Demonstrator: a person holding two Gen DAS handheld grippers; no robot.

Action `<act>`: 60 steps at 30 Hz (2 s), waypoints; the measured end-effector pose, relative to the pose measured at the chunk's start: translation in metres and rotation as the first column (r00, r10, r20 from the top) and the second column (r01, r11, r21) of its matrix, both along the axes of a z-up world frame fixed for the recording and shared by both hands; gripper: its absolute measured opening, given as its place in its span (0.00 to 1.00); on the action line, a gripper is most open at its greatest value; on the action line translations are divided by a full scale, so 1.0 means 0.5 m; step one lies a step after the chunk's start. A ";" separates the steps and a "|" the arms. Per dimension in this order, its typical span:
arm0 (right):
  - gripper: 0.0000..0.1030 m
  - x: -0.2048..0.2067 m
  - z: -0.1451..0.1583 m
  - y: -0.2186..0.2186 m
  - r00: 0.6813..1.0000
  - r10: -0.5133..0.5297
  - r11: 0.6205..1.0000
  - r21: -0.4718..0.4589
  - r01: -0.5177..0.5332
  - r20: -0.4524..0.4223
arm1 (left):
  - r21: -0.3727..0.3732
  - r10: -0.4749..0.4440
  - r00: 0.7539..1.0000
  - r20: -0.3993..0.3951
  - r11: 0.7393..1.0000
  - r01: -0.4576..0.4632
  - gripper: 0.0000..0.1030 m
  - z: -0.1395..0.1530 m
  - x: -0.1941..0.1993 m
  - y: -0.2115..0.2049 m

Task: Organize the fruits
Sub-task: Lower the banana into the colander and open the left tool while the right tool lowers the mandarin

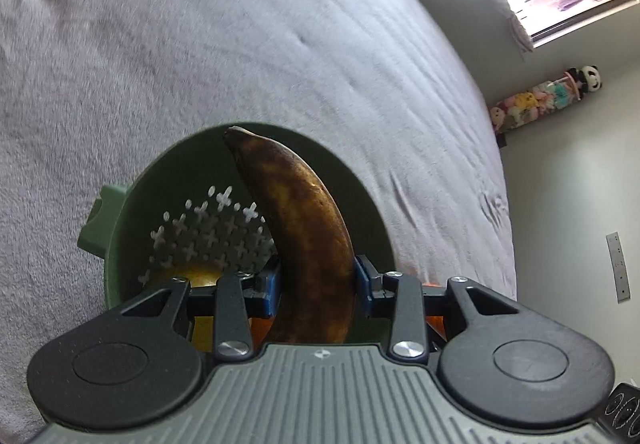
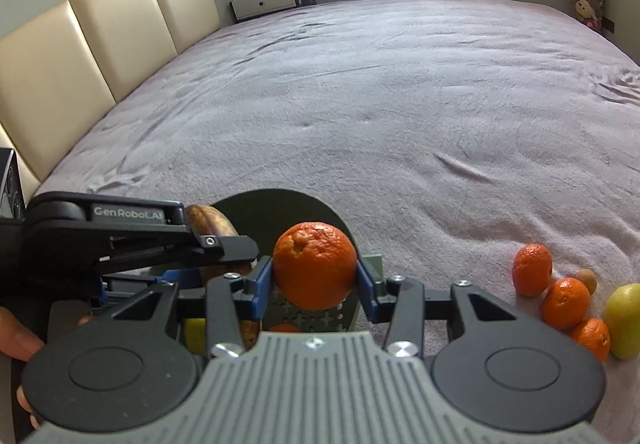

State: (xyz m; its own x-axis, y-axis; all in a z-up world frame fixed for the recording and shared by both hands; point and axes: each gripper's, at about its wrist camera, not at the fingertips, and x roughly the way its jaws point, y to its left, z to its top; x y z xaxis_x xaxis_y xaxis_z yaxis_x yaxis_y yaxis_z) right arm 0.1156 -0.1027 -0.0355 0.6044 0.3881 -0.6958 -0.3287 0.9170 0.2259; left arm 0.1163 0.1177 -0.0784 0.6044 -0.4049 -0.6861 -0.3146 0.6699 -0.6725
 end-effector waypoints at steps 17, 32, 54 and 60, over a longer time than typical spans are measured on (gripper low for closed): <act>0.41 0.022 -0.058 0.053 0.995 0.095 0.990 -0.105 -0.096 -0.013 | 0.016 -0.021 0.997 -0.080 1.000 0.022 0.42 -0.033 0.021 -0.015; 0.40 0.019 -0.060 0.054 0.996 0.086 0.987 -0.136 -0.086 -0.002 | 0.060 -0.019 0.997 -0.078 0.998 0.023 0.61 0.003 0.022 -0.013; 0.41 -0.013 -0.031 0.166 0.962 0.268 0.962 -0.071 -0.265 0.053 | 0.342 0.066 0.998 0.004 0.937 -0.064 0.59 0.087 -0.026 0.042; 0.41 -0.005 -0.055 0.209 0.957 0.291 0.949 -0.126 -0.288 0.010 | 0.360 0.078 0.997 -0.002 0.930 -0.072 0.57 0.078 -0.026 0.054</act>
State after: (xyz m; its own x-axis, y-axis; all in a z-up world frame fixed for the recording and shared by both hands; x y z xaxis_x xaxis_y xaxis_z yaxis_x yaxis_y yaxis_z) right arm 0.1130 0.0015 -0.0628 0.4986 0.4626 -0.7331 -0.5888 0.8014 0.1053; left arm 0.1033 0.1449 -0.0392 0.6109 -0.0830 -0.7874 -0.3824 0.8399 -0.3852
